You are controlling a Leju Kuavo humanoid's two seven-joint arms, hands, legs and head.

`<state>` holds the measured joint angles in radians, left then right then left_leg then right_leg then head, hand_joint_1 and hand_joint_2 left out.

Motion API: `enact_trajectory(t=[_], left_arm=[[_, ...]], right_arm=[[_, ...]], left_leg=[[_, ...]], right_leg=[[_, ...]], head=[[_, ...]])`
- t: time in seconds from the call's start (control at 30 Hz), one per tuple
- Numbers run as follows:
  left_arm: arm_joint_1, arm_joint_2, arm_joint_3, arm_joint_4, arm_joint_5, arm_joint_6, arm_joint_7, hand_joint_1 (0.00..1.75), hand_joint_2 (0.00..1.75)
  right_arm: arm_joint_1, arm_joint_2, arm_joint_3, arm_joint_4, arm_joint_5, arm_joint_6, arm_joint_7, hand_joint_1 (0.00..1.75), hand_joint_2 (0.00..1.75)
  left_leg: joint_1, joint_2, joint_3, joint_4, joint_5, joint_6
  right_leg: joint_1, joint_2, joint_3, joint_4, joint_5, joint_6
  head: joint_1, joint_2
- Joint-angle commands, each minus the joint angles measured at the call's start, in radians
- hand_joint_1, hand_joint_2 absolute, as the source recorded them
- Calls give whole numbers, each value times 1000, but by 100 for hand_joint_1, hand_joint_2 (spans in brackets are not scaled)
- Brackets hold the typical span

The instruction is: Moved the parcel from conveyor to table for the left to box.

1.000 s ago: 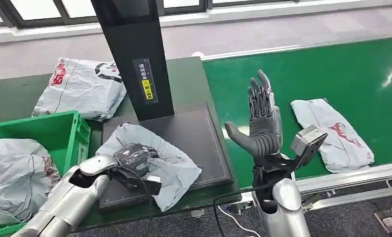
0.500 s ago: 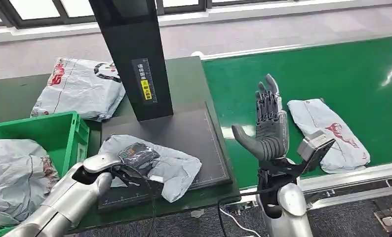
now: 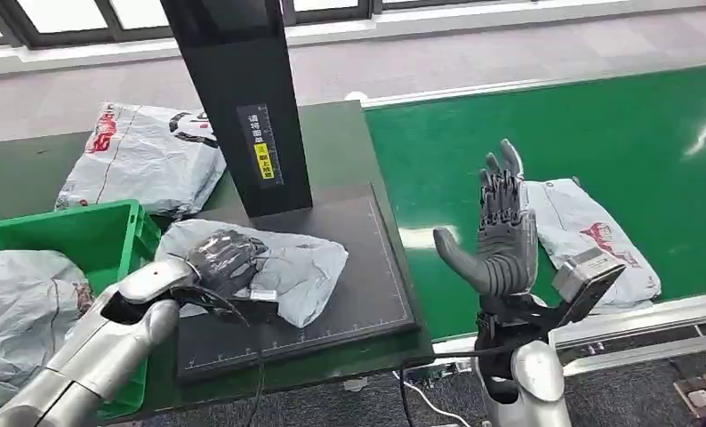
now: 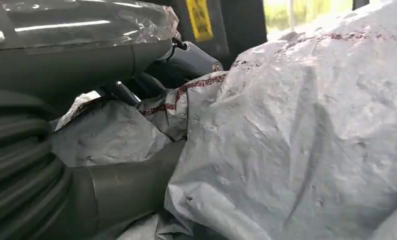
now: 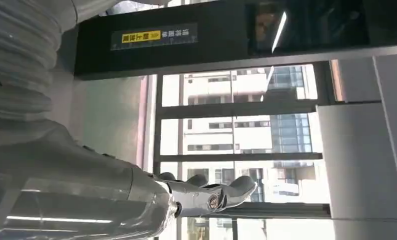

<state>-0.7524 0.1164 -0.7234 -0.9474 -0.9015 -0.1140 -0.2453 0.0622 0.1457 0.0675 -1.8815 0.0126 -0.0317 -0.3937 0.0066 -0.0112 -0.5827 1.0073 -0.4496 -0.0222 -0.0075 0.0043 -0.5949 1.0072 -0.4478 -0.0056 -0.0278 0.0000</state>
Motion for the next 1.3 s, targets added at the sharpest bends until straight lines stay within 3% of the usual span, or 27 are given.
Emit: enact_trajectory(t=[0.03, 0.2, 0.4, 0.57, 0.7, 0.9, 1.03, 1.3], left_arm=[[-2, 102, 218, -227, 43, -27, -9, 175, 175], [21, 91, 243, -244, 30, -3, -10, 175, 175], [132, 104, 437, -429, -3, 28, -4, 175, 175], [144, 135, 540, -518, 46, -2, -40, 175, 175], [137, 142, 561, -526, 23, 23, -16, 175, 175], [160, 256, 650, -472, -227, 9, 128, 175, 175], [235, 310, 722, -381, -312, 55, 141, 175, 175], [236, 300, 728, -395, -319, 54, 139, 175, 175]], right_arm=[[50, 18, -83, -40, 0, -18, -6, 0, 175], [53, 20, -84, -42, 1, -22, -7, 0, 175], [99, 41, -117, -72, 11, -32, -23, 0, 175], [102, 41, -134, -79, 12, -36, -23, 0, 175], [105, 38, -138, -84, 9, -38, -23, 0, 175], [102, 56, -146, -84, 2, -16, -6, 0, 175], [90, 62, -145, -64, 14, -3, 3, 0, 175], [93, 61, -148, -65, 15, -1, 2, 0, 175]], left_leg=[[0, 2, -2, 1, -1, 0], [0, 2, -1, -1, 0, 0], [0, 4, -1, -1, -1, 0], [1, 5, -3, 0, -1, 0], [1, 4, -3, -1, -1, 0], [1, 7, -3, -2, -1, 0], [0, 10, 1, -4, 0, -1], [1, 4, -4, -2, 0, -1]], right_leg=[[1, 1, -3, 1, 0, 0], [0, 1, -2, -1, 0, 0], [0, 3, -2, -1, 0, 0], [1, 4, -4, 0, 0, 0], [1, 2, -4, -1, 0, 0], [1, 6, -5, -2, 1, 0], [0, 9, -4, -2, 1, -1], [2, 3, -5, -1, -1, -1]], head=[[0, 0], [0, 0], [0, 0], [0, 0], [0, 0], [0, 0], [0, 0], [0, 0]])
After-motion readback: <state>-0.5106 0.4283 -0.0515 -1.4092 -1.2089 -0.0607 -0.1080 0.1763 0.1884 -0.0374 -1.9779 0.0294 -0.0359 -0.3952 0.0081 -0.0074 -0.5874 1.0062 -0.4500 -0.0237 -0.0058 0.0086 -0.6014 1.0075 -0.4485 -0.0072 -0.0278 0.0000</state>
